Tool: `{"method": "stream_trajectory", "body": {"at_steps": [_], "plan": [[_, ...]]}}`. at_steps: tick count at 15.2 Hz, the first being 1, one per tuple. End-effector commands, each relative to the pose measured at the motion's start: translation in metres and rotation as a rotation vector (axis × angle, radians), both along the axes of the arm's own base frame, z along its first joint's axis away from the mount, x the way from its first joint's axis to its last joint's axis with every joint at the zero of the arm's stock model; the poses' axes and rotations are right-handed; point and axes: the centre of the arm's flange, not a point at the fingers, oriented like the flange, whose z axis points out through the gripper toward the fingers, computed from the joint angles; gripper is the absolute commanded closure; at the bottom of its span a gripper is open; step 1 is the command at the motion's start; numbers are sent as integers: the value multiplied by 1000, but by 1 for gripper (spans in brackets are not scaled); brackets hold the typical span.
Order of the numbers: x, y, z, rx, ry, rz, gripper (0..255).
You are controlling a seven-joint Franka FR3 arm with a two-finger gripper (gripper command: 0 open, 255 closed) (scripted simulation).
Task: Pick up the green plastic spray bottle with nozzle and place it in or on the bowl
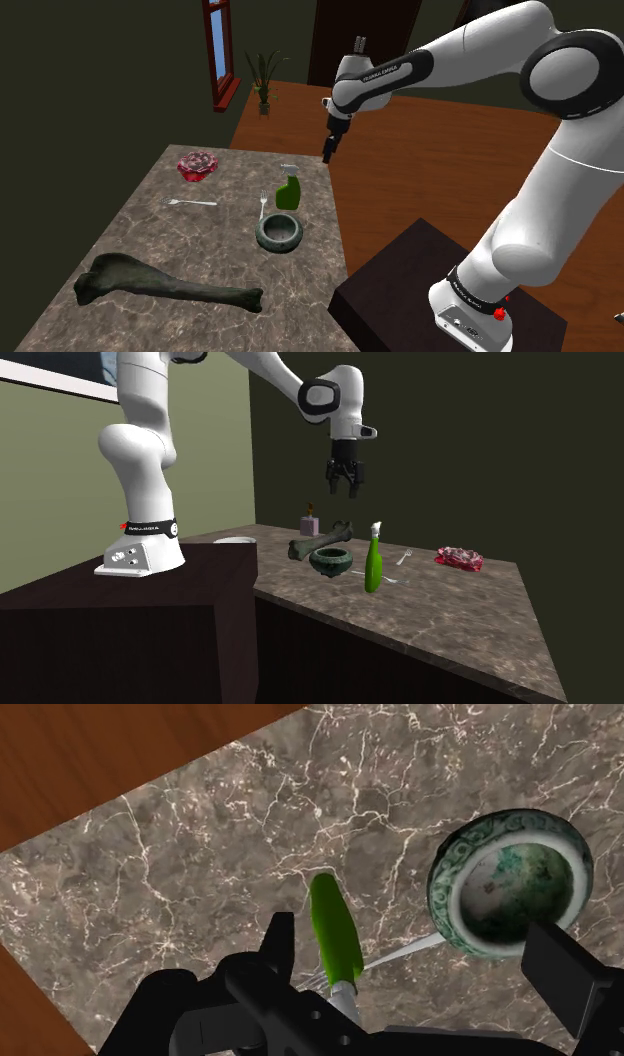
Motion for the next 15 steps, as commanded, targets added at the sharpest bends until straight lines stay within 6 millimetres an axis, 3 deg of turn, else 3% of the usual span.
{"method": "stream_trajectory", "body": {"at_steps": [1, 10, 15], "plan": [[21, 7, -13, 0, -8, 37, 0], [107, 44, -82, 1, -40, 196, 0], [113, 49, -108, 1, -42, 206, 0]]}}
